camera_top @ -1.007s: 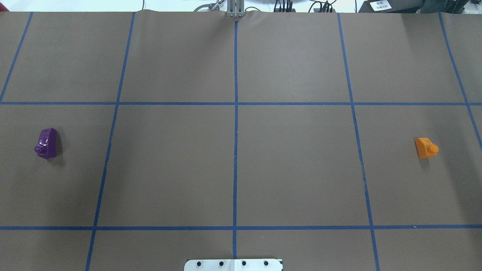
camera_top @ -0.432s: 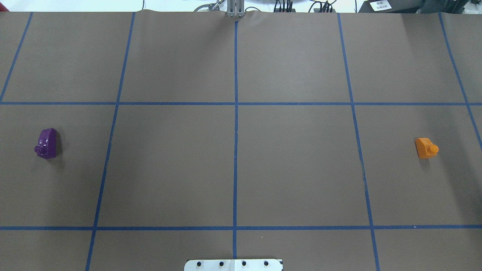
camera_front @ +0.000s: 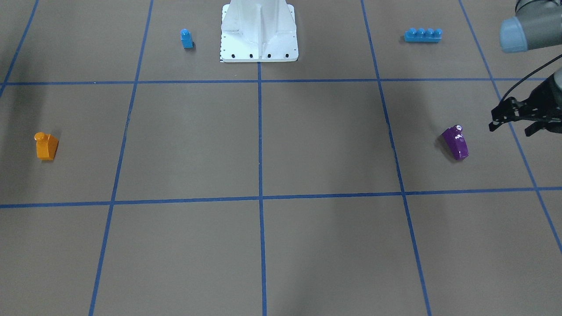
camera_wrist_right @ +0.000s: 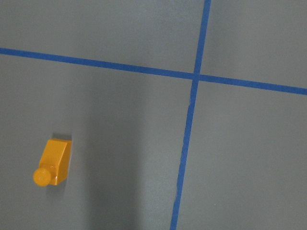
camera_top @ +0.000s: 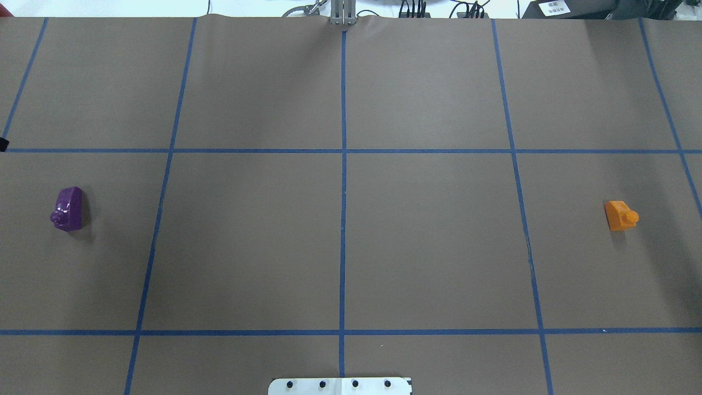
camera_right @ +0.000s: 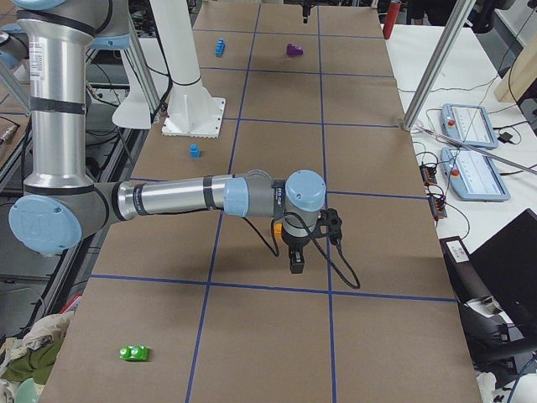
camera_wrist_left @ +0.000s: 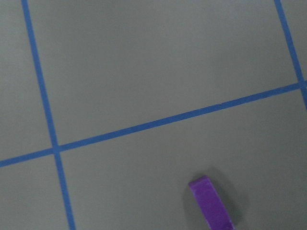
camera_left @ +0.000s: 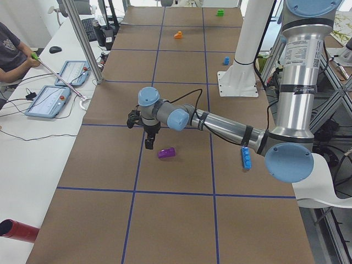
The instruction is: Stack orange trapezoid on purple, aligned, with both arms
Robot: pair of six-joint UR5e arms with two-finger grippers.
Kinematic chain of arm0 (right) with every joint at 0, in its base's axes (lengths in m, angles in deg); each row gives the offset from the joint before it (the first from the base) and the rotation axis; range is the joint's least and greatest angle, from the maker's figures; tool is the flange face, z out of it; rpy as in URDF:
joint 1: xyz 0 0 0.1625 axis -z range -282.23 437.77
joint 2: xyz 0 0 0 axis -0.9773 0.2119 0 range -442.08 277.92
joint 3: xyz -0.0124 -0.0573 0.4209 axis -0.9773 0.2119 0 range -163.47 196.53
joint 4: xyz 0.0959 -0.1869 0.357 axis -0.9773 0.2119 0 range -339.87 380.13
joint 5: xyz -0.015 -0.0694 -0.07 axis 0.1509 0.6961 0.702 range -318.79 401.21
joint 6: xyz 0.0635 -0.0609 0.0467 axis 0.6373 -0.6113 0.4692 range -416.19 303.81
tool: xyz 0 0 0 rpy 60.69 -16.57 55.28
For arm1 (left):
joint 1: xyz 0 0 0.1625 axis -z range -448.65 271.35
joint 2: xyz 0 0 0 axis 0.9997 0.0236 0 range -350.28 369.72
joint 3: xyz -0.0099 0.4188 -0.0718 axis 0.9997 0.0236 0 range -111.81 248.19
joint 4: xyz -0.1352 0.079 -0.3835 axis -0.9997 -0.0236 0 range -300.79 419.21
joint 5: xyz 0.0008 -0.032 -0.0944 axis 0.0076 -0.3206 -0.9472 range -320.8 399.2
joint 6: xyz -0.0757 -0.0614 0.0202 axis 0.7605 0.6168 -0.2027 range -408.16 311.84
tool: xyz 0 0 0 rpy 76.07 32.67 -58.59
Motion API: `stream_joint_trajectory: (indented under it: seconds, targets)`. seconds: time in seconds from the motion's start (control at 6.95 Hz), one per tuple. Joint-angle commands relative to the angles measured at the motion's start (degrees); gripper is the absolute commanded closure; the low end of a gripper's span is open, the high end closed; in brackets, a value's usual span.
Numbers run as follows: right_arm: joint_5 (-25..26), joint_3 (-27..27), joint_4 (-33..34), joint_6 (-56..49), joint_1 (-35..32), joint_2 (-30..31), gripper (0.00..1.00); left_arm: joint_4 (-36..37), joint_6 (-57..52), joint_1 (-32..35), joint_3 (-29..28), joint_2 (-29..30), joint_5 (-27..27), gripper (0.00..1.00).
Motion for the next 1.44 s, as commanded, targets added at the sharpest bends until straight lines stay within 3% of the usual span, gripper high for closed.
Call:
stream_joint_trajectory:
  seconds: [0.0,0.29,0.86,1.01,1.15,1.29]
  targets:
    - [0.0,0.3,0.0,1.1,1.0,-0.2,0.0,-11.7,19.9,-10.7,-0.1,-4.1,7.4,0.0]
    - [-0.1,0.5,0.0,1.2,1.0,-0.9,0.0,-12.1,21.3,-15.4,-2.3,-4.3,12.1,0.0]
    - [-1.3,0.4,0.0,1.2,1.0,-0.9,0.0,-12.7,21.3,-15.9,-7.3,-3.1,12.0,0.01]
    - [-1.4,0.3,0.0,1.2,1.0,-0.9,0.0,-13.6,21.4,-15.9,-7.9,-3.0,12.0,0.11]
    - [-1.5,0.1,0.0,1.2,1.0,-0.9,0.0,-13.6,21.4,-15.9,-8.1,-2.9,11.6,0.42]
    - [-1.5,0.2,0.0,1.2,1.0,-1.0,0.0,-13.5,21.4,-15.9,-7.9,-2.5,11.3,0.83]
